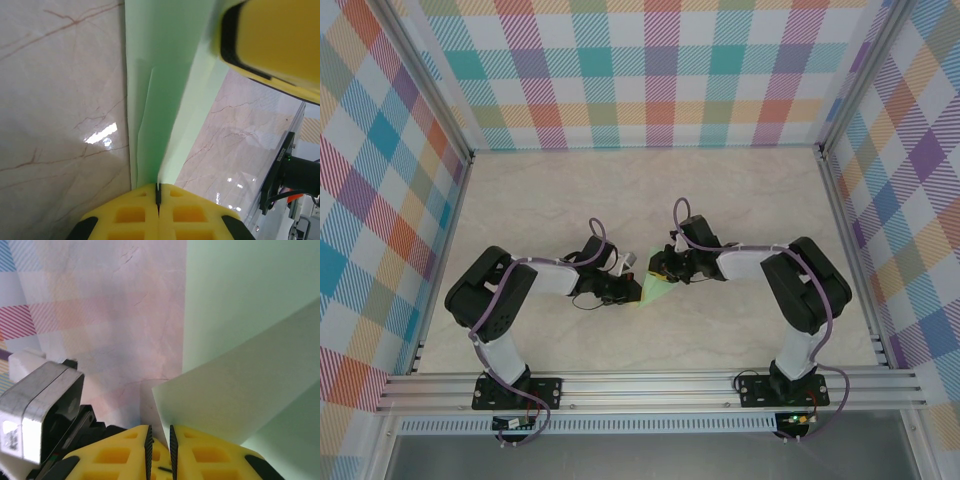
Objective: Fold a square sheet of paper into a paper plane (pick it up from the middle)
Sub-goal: Fourth fold the wing at the center of the table.
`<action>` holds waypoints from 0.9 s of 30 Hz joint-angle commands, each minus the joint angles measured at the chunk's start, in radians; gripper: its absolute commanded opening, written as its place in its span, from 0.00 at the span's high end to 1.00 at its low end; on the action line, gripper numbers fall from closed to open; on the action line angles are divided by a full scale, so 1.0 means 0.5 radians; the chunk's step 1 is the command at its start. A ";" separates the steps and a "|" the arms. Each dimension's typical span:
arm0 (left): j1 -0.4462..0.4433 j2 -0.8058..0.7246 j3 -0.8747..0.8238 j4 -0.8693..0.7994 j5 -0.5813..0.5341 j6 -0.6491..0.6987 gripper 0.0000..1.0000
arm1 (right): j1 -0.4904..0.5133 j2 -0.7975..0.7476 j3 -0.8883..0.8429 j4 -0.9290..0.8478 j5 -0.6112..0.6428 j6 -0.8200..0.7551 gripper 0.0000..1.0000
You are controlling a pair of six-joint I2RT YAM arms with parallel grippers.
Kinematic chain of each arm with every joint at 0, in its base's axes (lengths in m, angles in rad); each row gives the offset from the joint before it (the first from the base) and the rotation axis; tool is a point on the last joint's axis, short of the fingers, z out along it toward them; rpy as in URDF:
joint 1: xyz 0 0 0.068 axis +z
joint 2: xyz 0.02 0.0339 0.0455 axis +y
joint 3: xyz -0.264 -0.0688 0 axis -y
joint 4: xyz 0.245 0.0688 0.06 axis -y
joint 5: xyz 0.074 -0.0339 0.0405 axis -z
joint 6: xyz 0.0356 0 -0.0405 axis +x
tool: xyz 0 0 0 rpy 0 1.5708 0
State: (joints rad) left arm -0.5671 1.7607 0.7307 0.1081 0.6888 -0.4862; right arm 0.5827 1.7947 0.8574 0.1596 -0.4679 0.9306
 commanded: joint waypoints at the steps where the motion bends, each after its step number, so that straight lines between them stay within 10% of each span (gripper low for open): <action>1: 0.031 0.045 0.022 -0.072 -0.035 0.014 0.95 | -0.007 0.058 0.057 -0.004 0.074 0.016 0.81; 10: 0.032 0.002 0.008 -0.138 -0.052 0.057 0.86 | -0.015 0.132 0.065 -0.009 0.122 0.021 0.81; 27: 0.066 -0.025 -0.080 -0.034 -0.082 -0.104 1.00 | -0.040 -0.068 0.045 -0.074 0.141 -0.043 0.77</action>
State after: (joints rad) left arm -0.5625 1.7531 0.7212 0.1123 0.6804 -0.5060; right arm 0.5766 1.8225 0.8707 0.1410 -0.4187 0.9325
